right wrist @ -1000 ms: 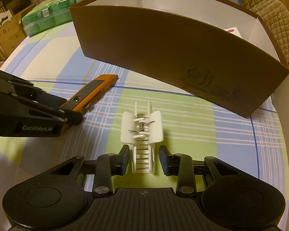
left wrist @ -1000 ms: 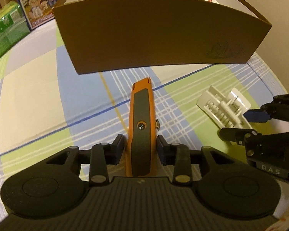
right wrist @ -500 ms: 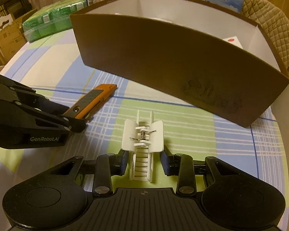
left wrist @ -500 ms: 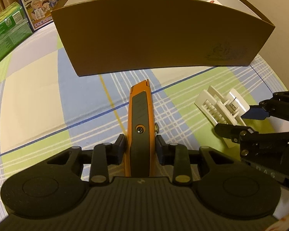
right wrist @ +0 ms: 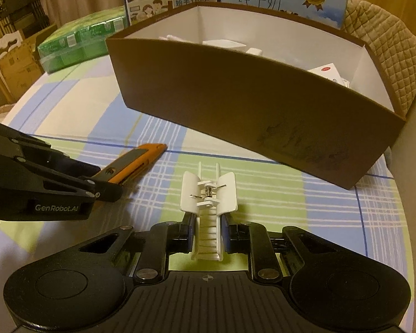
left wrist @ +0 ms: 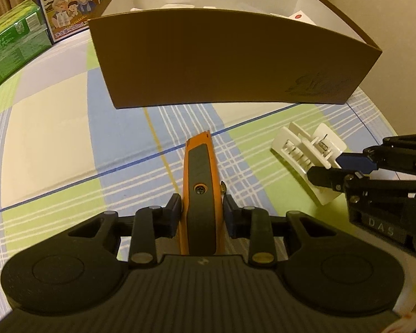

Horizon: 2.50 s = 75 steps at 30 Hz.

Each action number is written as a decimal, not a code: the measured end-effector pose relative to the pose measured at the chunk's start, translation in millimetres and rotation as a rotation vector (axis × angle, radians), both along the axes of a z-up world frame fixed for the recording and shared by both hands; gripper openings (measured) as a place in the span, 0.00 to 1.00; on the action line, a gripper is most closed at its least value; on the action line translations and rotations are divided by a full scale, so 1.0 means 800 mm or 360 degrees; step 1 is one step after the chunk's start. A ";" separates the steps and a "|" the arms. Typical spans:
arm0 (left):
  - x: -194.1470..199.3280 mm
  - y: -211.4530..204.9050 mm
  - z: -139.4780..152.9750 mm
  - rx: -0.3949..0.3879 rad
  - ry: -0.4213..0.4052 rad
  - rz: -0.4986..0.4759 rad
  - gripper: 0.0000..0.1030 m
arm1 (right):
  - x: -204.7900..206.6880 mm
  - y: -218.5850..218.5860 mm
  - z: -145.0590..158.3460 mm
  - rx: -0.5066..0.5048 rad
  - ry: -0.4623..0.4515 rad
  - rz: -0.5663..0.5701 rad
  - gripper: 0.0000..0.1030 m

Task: Organize rigid objects
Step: 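Lift and carry the knife in left tool to the box while right tool carries the clip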

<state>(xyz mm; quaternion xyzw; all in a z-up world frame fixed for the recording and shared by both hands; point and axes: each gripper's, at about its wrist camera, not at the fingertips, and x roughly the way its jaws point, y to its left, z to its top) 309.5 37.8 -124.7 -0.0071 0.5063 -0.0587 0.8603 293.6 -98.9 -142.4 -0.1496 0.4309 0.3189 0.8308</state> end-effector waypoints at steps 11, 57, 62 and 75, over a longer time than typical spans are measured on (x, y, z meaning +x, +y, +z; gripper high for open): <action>-0.013 0.005 0.004 -0.0009 0.0034 0.0060 0.26 | -0.008 -0.016 0.009 0.0041 0.0033 -0.0019 0.15; 0.005 -0.015 0.124 0.0087 -0.0266 -0.0052 0.28 | 0.007 -0.035 0.101 0.0322 -0.0111 0.0025 0.15; 0.035 -0.023 0.149 0.0124 -0.0330 -0.0091 0.28 | 0.032 -0.033 0.122 0.0382 -0.0140 0.0017 0.15; 0.146 -0.047 0.176 0.0096 -0.0395 -0.0167 0.28 | 0.126 -0.026 0.157 0.0487 -0.0195 -0.0105 0.15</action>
